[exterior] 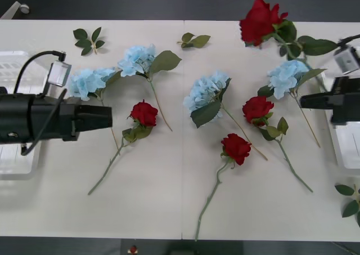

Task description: Put the red flowers into the right box and the blue flowers into the left box

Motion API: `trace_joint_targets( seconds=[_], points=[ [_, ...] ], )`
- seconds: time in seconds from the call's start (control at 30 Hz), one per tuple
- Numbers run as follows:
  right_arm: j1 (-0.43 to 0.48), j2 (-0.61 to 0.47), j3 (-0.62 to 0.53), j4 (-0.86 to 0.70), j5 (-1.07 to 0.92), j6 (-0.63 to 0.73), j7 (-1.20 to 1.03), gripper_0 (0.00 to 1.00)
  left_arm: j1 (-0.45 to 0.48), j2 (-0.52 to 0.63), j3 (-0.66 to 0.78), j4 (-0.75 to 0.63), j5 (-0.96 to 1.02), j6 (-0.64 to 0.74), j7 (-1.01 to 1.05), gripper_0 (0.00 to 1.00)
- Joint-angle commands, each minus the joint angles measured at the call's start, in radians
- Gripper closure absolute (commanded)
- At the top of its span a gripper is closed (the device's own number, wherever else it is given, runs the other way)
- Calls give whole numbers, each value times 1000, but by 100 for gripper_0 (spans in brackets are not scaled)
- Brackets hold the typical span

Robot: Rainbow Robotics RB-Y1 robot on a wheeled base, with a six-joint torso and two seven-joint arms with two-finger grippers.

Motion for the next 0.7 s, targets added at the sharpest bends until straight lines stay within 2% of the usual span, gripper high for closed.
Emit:
trace_joint_targets(
  seconds=[0.03,0.17,0.37,0.57,0.7],
  points=[
    [27,-91,-8,79,0,10,-103,100,-1,-83,156,56,-154,155,168,22],
    [67,-124,-8,209,37,-49,-176,100,-4,-208,341,58,-445,290,298,22],
    [71,-55,-8,398,244,-138,-252,100,-44,-405,527,-77,-985,431,501,22],
    [64,26,-8,535,409,-192,-256,100,-73,-534,484,-229,-1401,414,751,22],
    [59,69,-8,585,481,-229,-261,100,-99,-559,392,-234,-1588,340,857,22]
  ],
)
